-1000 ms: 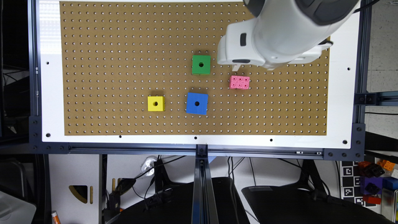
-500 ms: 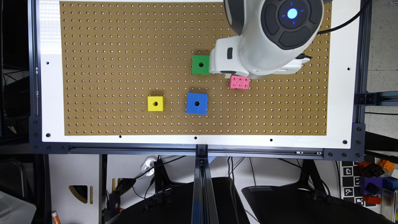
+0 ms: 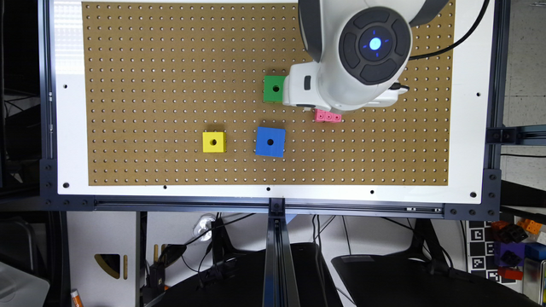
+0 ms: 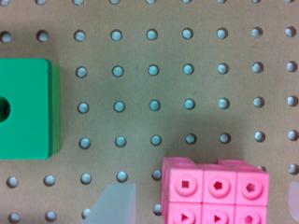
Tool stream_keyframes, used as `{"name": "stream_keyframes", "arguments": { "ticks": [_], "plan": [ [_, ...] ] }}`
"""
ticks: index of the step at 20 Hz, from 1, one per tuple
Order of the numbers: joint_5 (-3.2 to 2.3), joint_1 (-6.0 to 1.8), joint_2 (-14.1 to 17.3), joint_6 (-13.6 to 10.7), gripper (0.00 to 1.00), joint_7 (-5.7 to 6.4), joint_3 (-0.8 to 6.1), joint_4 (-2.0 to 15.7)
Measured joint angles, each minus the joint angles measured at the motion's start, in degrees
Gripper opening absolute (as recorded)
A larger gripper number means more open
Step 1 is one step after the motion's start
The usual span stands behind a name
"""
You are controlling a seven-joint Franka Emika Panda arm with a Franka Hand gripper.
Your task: Pick up pink block.
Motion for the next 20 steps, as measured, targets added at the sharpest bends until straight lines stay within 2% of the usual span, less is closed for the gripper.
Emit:
{"name": "stream_keyframes", "arguments": {
  "ticks": [8, 11, 15, 18, 20],
  "plan": [
    [-0.04, 0.26, 1.2, 0.2, 1.00, 0.07, 0.13, 1.00],
    [-0.39, 0.26, 4.5, 3.1, 1.00, 0.07, 0.06, 1.33],
    [-0.45, 0.60, 7.5, 3.5, 1.00, 0.15, 0.18, 4.20],
    [-0.45, 1.65, 8.6, 3.2, 1.00, 0.83, 0.38, 6.07],
    [-0.45, 1.99, 8.8, 3.2, 1.00, 1.00, 0.38, 6.39]
  ]
}}
